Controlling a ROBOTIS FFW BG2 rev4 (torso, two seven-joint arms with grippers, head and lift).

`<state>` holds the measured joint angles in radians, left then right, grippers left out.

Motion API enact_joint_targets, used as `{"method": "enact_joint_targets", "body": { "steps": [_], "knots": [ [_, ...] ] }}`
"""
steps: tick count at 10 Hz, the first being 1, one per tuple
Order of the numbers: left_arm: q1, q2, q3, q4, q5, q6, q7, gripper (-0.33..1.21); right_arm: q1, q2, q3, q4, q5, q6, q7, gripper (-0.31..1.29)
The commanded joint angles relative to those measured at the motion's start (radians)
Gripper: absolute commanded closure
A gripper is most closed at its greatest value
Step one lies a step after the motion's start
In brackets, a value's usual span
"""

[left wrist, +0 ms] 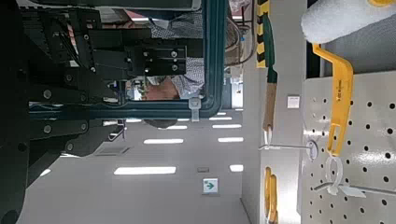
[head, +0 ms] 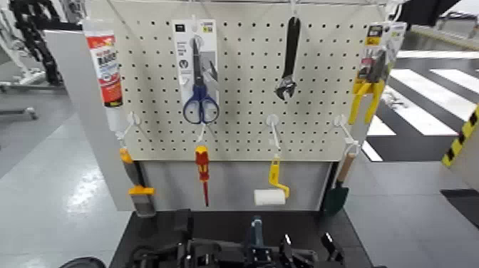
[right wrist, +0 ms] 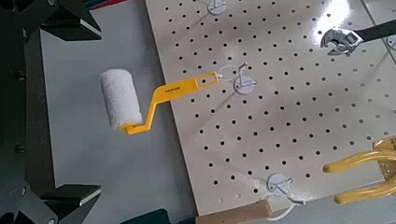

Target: Place the crate on the table.

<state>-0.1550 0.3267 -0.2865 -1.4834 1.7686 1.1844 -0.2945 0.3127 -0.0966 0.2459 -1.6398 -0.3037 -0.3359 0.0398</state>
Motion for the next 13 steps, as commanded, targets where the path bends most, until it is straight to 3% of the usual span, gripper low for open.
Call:
{"method": "enact_joint_targets", "body": {
  "steps": [1,5,13],
  "knots": [
    [0.002,-0.002,0.004,0.0,0.0,0.0,0.0,1.19,0.0,0.0,-0.002,0.0,0.0,0.0,0.0,0.14],
    [0.002,0.002,0.02,0.003,-0.001,0.001,0.005,1.19,0.0,0.002,-0.002,0.0,0.0,0.0,0.0,0.14],
    [-0.071,0.049,0.064,0.06,-0.004,0.015,0.045,1.19,0.002,0.003,-0.002,0.0,0.0,-0.002,0.0,0.14]
  ]
}}
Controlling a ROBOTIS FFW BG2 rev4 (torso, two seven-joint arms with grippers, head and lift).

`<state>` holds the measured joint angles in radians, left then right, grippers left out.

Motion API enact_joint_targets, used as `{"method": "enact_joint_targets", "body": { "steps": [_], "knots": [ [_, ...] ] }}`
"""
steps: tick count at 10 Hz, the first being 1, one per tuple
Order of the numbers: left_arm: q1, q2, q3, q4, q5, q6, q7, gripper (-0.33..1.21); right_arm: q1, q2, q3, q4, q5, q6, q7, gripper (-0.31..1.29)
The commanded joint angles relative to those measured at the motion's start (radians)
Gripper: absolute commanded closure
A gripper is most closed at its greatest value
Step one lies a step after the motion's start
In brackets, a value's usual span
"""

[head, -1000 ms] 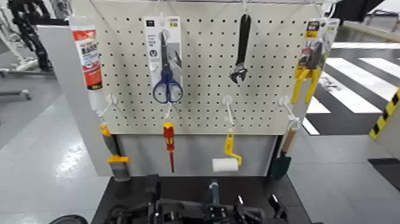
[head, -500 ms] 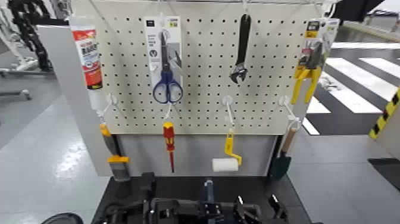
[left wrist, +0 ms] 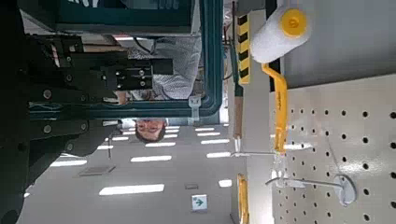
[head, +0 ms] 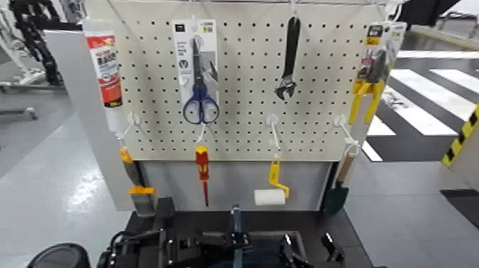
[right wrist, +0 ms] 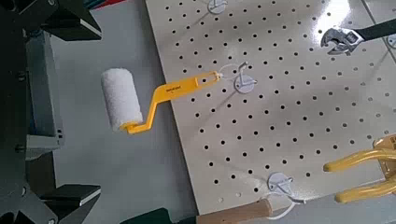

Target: Place the crate on the table.

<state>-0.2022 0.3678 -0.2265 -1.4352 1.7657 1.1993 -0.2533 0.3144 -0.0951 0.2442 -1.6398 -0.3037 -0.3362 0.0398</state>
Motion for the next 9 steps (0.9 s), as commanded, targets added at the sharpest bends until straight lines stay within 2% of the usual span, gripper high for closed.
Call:
{"method": "enact_joint_targets", "body": {
  "steps": [1,6,9],
  "knots": [
    [-0.037,0.011,0.004,0.024,-0.005,0.0,0.003,1.19,0.0,0.002,0.003,0.0,0.0,-0.001,0.0,0.14],
    [-0.083,0.014,-0.002,0.079,-0.012,0.0,-0.003,1.19,0.0,0.003,0.003,0.0,0.0,-0.003,0.0,0.14],
    [-0.112,0.019,-0.03,0.119,-0.012,0.0,-0.026,1.19,0.0,0.003,0.004,0.0,0.0,-0.006,0.0,0.14]
  ]
}}
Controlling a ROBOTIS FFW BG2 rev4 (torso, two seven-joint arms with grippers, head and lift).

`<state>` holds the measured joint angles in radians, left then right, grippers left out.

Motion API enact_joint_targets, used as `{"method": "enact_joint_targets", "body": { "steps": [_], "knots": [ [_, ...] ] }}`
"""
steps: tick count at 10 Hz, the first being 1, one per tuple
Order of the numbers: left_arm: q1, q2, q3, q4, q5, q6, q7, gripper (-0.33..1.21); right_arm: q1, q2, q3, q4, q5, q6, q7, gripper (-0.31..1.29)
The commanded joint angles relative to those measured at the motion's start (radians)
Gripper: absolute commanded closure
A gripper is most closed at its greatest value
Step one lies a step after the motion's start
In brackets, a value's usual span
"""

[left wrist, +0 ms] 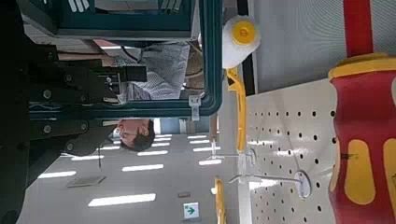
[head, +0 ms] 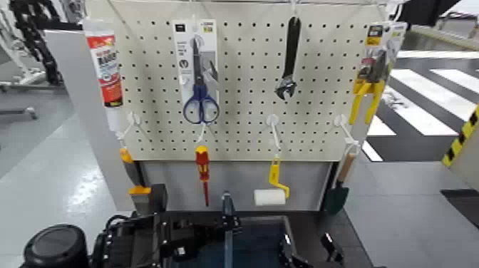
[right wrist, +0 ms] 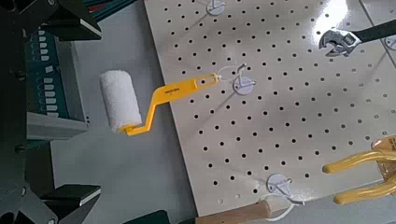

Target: Place the crate on the table.

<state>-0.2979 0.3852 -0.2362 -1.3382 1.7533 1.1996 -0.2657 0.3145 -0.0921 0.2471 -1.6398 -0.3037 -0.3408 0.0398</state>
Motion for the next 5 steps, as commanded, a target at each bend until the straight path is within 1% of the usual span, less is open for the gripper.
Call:
{"method": "enact_joint_targets", "body": {
  "steps": [1,3,5],
  "knots": [
    [-0.027,0.0,-0.031,0.042,0.0,0.0,-0.024,1.19,0.0,0.0,0.001,0.0,0.0,-0.001,0.0,0.14],
    [-0.049,0.001,-0.055,0.083,-0.002,0.0,-0.046,1.19,-0.002,0.0,0.003,0.002,0.0,-0.003,0.0,0.14],
    [-0.066,0.003,-0.058,0.114,-0.011,0.0,-0.059,1.19,-0.003,0.002,0.004,0.003,0.0,-0.004,0.0,0.14]
  ]
}}
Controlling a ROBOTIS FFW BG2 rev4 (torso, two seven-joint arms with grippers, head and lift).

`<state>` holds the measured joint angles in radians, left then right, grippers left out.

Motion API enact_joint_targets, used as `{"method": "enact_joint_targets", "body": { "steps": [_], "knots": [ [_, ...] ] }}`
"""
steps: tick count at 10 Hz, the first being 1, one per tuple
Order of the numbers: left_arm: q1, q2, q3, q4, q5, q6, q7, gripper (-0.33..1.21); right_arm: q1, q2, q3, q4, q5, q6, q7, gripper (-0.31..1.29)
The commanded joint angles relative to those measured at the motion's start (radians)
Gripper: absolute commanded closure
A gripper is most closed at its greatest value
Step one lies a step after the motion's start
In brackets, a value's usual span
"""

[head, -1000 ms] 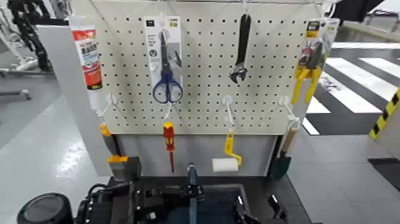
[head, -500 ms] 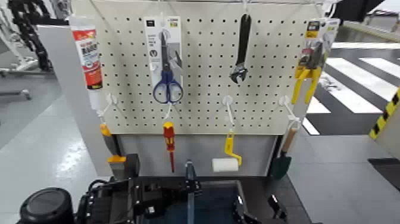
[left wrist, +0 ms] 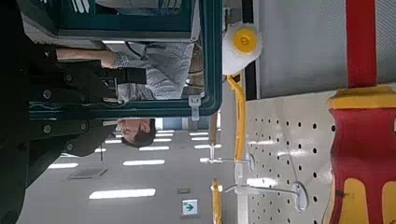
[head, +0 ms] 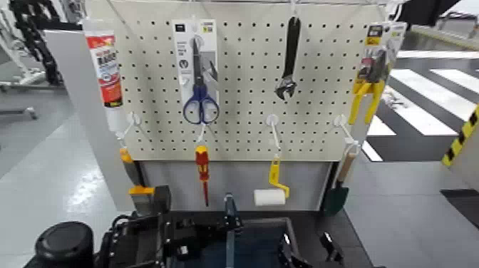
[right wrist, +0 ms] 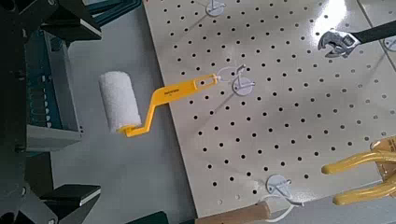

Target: Place the crate on the table.

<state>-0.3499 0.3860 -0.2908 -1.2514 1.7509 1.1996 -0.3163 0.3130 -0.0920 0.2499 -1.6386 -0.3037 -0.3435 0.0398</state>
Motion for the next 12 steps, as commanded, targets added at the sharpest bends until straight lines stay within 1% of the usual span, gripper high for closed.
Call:
{"method": "enact_joint_targets", "body": {
  "steps": [1,4,7,8,9,11,12],
  "knots": [
    [-0.024,0.004,-0.01,0.044,-0.016,-0.003,-0.02,1.19,-0.002,0.002,0.002,0.003,0.0,-0.003,0.0,0.14],
    [-0.049,0.008,-0.042,0.083,-0.024,-0.009,-0.049,1.19,-0.005,0.0,0.005,0.006,-0.003,-0.006,0.0,0.14],
    [-0.067,0.011,-0.07,0.096,-0.03,-0.012,-0.072,1.19,-0.008,-0.003,0.008,0.011,-0.005,-0.011,0.002,0.14],
    [-0.07,0.013,-0.073,0.104,-0.034,-0.015,-0.079,1.15,-0.009,-0.003,0.008,0.013,-0.006,-0.012,0.002,0.14],
    [-0.07,0.013,-0.076,0.107,-0.039,-0.021,-0.09,0.97,-0.009,-0.003,0.008,0.014,-0.006,-0.014,0.002,0.14],
    [-0.072,0.013,-0.074,0.106,-0.06,-0.046,-0.121,0.51,-0.009,-0.003,0.008,0.014,-0.008,-0.014,0.002,0.14],
    [-0.07,0.013,-0.071,0.101,-0.077,-0.057,-0.136,0.35,-0.009,-0.003,0.008,0.014,-0.008,-0.014,0.002,0.14]
  ]
}}
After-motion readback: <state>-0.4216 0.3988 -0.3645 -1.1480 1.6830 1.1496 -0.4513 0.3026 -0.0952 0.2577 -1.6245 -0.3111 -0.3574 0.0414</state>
